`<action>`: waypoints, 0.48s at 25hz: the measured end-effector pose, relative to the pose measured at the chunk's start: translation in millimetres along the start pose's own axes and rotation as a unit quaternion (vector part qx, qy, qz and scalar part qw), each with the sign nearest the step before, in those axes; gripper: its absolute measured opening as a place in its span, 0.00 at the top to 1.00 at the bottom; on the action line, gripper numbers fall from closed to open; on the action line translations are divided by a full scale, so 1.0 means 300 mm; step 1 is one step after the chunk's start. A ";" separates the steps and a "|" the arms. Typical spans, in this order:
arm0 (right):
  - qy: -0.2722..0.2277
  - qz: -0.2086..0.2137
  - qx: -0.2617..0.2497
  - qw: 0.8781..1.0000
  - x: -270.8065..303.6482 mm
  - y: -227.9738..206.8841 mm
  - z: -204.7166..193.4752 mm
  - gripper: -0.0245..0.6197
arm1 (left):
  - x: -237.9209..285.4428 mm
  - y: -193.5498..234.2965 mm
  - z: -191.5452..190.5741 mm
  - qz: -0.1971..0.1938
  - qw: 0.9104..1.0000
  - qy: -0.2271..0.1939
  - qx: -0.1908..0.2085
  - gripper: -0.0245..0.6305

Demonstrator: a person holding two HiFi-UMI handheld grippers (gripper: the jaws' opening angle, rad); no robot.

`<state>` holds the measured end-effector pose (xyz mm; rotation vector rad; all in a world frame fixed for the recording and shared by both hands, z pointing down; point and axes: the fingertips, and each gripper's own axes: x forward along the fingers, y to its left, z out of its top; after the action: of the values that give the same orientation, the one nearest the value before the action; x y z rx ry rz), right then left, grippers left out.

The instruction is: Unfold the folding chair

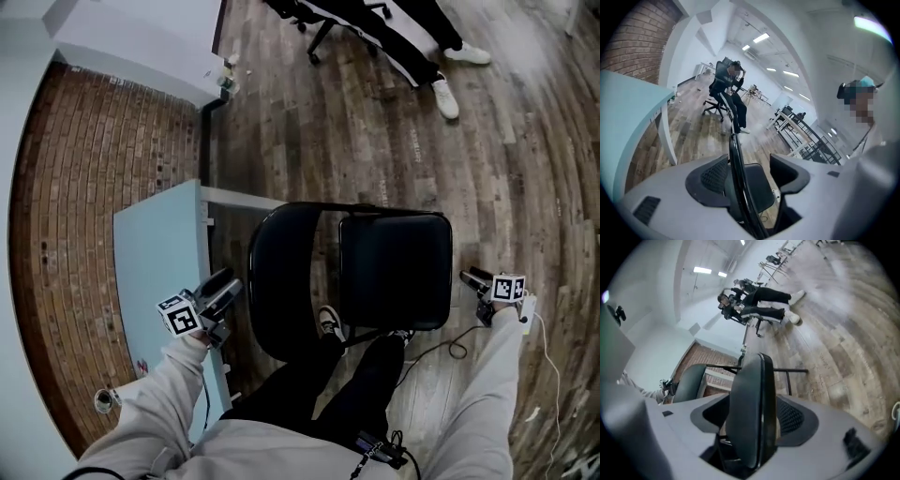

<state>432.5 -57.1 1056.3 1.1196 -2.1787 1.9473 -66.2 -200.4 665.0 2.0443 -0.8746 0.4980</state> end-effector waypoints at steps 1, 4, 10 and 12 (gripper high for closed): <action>-0.019 -0.005 -0.017 1.000 -0.028 0.070 0.056 0.51 | -0.010 -0.007 0.014 -0.004 1.000 -0.006 -0.002 0.56; -0.069 -0.039 -0.088 0.993 -0.139 0.309 0.251 0.51 | -0.014 -0.058 0.079 -0.036 0.999 -0.020 0.002 0.42; -0.205 -0.076 -0.226 0.949 -0.341 1.150 0.468 0.51 | -0.265 -0.212 0.302 -0.086 0.991 -0.078 0.070 0.41; -0.242 -0.101 -0.301 0.917 -0.437 1.497 0.559 0.51 | -0.307 -0.310 0.386 -0.098 0.982 -0.090 0.133 0.41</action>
<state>376.2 -152.5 571.9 1.7096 -2.4722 0.8580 -56.5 -220.6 491.7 2.4217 -0.7301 0.3380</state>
